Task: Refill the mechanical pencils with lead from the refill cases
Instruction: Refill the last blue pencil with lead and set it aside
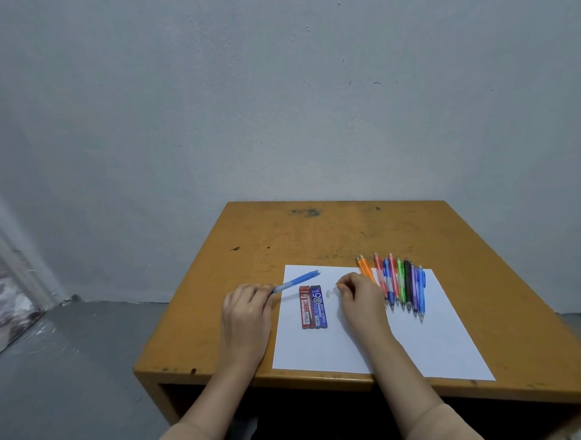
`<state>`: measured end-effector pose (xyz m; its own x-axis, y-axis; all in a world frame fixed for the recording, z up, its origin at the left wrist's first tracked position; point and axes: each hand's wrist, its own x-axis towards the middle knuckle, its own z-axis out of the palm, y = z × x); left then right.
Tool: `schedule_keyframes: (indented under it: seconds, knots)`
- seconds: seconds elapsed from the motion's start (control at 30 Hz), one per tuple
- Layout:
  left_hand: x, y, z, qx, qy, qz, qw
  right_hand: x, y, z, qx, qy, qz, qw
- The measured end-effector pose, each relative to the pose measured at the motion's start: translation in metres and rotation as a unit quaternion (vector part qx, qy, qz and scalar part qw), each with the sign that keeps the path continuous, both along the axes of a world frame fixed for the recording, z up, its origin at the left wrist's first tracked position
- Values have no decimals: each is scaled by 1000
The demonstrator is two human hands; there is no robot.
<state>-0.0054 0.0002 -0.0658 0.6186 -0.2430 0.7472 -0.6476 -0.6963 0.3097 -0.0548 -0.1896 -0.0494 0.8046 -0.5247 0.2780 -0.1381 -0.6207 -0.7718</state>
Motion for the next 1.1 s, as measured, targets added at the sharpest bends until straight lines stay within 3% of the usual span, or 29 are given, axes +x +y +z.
schedule_keyframes:
  seconds: [0.2, 0.37, 0.5, 0.6, 0.9, 1.1]
  knots:
    - [0, 1, -1, 1, 2, 2, 1000, 5, 1, -4, -76, 61, 16, 995]
    - [0, 0, -1, 4, 1, -7, 1000, 6, 1, -6, -74, 57, 17, 995]
    - [0, 1, -1, 7, 1, -8, 1000, 4, 2, -3, -17, 22, -5, 1000]
    - [-1, 1, 0, 4, -4, -15, 1000, 2, 0, 7, 88, -43, -15, 995]
    - [-2, 1, 2, -18, -30, -36, 999, -7, 36, 47, 290, -171, 113, 935]
    - [-2, 1, 3, -21, -61, -38, 997, -1, 76, 44, 340, -211, 76, 913]
